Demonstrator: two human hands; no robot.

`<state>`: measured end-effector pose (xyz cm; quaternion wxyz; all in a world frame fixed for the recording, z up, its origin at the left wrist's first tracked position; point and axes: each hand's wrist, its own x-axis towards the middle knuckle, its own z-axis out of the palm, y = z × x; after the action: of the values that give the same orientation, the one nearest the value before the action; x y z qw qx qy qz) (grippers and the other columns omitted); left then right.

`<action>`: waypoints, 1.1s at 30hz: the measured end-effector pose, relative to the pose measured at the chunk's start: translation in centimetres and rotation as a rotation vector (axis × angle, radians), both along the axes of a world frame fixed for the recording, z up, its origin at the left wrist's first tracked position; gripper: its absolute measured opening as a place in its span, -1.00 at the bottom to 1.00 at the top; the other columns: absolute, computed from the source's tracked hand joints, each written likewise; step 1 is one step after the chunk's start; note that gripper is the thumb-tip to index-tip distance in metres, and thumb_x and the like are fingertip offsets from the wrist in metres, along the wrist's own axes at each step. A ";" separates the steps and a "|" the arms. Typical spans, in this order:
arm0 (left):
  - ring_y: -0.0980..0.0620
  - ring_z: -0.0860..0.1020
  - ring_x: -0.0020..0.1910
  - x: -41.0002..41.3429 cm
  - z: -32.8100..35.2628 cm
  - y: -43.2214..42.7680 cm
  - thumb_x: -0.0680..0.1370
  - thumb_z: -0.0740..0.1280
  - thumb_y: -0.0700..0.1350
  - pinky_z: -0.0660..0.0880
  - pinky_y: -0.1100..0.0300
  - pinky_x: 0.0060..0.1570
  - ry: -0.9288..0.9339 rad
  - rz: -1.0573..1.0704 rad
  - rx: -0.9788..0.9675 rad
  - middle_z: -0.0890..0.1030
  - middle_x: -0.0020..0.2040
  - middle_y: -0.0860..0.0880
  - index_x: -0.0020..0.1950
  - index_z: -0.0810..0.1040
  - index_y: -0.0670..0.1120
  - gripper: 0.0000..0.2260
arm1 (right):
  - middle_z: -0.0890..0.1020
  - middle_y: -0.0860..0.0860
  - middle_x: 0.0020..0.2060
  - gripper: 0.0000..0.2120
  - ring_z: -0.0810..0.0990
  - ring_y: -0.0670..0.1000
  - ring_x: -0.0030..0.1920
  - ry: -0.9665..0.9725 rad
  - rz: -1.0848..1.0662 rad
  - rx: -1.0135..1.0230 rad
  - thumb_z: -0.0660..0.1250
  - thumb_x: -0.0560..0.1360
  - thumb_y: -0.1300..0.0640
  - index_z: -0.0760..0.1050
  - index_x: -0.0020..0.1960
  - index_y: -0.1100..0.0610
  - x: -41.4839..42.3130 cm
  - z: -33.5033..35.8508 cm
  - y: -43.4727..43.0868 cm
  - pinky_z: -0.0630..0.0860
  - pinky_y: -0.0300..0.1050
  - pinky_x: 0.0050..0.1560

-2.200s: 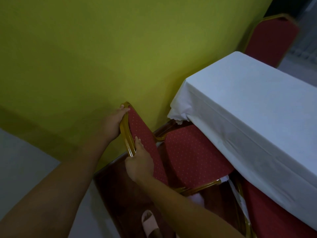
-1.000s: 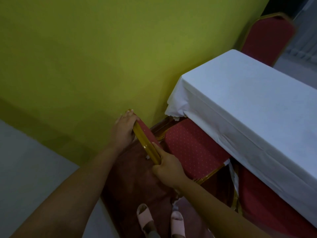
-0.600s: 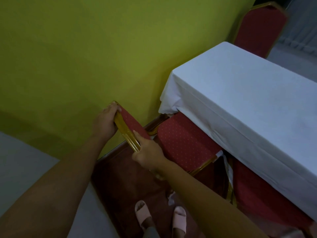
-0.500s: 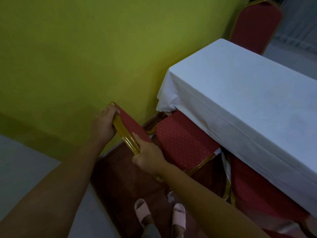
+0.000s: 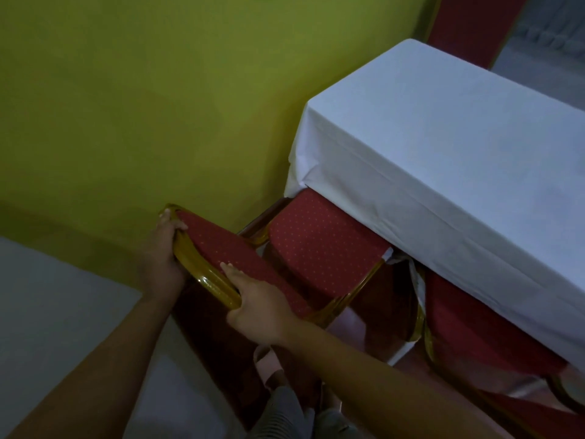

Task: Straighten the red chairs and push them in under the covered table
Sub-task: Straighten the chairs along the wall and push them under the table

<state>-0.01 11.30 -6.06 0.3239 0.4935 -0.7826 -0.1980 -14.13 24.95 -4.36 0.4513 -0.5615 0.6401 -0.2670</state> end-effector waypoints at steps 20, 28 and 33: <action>-0.13 0.28 0.46 -5.3 -0.4 0.3 0.42 0.34 -0.34 0.47 -0.07 0.16 -0.061 -0.041 -0.005 0.35 0.45 -0.18 0.06 0.46 -0.10 -0.73 | 0.50 0.10 0.32 -0.20 0.49 -0.03 -0.13 -0.017 -0.126 0.113 0.22 0.30 0.12 0.11 0.51 -0.12 -4.4 0.2 1.4 0.36 -0.24 -0.09; -0.11 0.28 0.46 -5.3 -0.3 -1.6 0.44 0.35 -0.30 0.42 0.01 0.19 -0.043 -0.059 0.004 0.35 0.46 -0.14 0.04 0.50 -0.11 -0.79 | 0.48 0.06 0.32 -0.21 0.59 0.12 0.08 0.059 -0.187 0.072 0.21 0.34 0.19 0.07 0.51 -0.17 -3.6 0.0 0.5 0.46 -0.13 -0.06; -0.12 0.26 0.47 -6.5 0.1 -5.9 0.42 0.36 -0.30 0.44 -0.05 0.21 -0.086 -0.143 -0.005 0.32 0.47 -0.17 0.03 0.49 -0.10 -0.77 | 0.55 0.05 0.23 -0.21 0.58 0.07 -0.04 0.040 -0.277 0.010 0.19 0.33 0.22 0.08 0.50 -0.19 -3.4 -0.2 -2.2 0.40 -0.14 -0.10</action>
<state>-6.51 5.42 -6.00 0.2763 0.4435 -0.8295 -0.1974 -17.52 22.79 -4.55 0.4000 -0.4708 0.7217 -0.3124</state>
